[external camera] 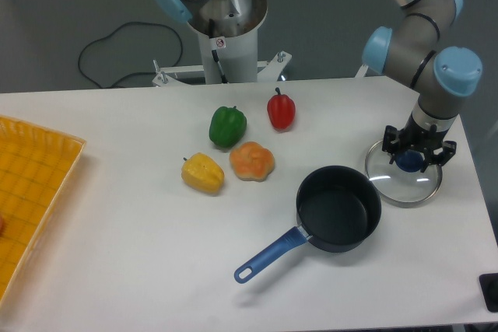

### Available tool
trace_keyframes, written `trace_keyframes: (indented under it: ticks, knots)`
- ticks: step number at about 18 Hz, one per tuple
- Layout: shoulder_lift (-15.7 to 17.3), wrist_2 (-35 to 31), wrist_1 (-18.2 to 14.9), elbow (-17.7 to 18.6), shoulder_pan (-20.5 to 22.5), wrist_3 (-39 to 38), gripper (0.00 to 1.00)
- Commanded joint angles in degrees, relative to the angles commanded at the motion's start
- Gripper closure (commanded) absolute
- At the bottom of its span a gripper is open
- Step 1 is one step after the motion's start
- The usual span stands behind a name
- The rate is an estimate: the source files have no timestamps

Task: Place the lid on the table
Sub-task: 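Lower the glass lid flat onto the table beside the saucepan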

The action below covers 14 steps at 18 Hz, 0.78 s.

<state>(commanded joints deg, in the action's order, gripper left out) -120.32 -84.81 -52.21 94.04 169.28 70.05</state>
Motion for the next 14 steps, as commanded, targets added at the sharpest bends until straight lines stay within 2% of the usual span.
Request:
trace_keyframes:
  ticks: [14]
  knots:
    - [-0.26,0.00,0.18,0.09,0.00,0.18,0.43]
